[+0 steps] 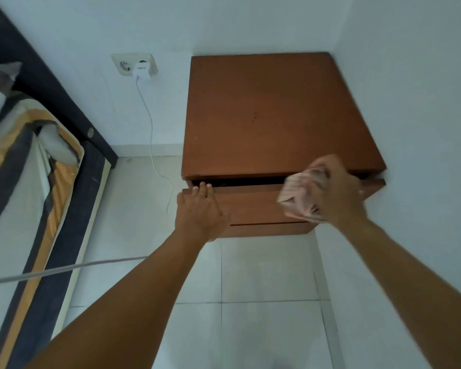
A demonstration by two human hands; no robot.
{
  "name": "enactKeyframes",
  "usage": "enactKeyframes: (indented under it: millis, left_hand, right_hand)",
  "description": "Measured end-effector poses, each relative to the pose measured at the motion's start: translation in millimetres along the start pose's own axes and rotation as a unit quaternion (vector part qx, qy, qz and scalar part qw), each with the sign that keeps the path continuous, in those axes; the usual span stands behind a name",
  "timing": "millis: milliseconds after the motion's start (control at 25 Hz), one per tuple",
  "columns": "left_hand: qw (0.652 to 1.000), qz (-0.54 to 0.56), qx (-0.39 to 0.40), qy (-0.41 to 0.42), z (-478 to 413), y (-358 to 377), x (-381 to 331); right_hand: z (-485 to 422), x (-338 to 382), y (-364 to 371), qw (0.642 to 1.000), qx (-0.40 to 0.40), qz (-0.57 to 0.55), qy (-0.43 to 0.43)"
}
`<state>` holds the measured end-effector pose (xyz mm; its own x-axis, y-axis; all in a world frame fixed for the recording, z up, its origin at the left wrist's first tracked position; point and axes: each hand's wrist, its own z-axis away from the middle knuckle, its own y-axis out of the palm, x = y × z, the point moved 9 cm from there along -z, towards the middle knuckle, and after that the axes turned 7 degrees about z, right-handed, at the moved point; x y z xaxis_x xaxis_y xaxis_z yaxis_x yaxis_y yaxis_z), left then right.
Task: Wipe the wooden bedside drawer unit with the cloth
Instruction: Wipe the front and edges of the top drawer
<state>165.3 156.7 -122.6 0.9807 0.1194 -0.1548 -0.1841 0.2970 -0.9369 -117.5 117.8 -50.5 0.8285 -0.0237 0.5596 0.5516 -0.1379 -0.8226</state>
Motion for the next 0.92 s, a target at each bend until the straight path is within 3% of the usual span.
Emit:
enactKeyframes:
  millis: [160,200,320,440,560,680,920]
  left_hand:
    - [0.984,0.013,-0.133,0.121,2.5,-19.7,18.6]
    - [0.971,0.035,-0.182,0.149,5.2,-21.2,24.0]
    - [0.924,0.086,-0.316,0.197,9.5,-11.2,39.7]
    - [0.883,0.099,-0.412,0.202,7.6,0.7,46.1]
    - [0.846,0.081,-0.485,0.207,10.3,13.0,47.8]
    - [0.845,0.042,-0.501,0.183,21.4,30.3,48.1]
    - [0.892,0.015,-0.438,0.106,17.7,46.6,37.7]
  right_hand:
    - [29.2,121.6,96.2,0.980,0.081,-0.059,-0.171]
    - [32.2,130.5,120.3,0.977,0.059,-0.003,-0.206]
    - [44.5,120.8,159.3,0.930,-0.130,0.234,-0.251]
    - [63.1,105.4,171.2,0.877,-0.195,0.268,-0.349]
    - [60.7,104.9,171.6,0.868,-0.196,0.275,-0.365]
    - [62.8,99.3,169.2,0.878,-0.218,0.270,-0.330]
    - [44.0,16.8,113.1,0.884,-0.263,0.294,-0.250]
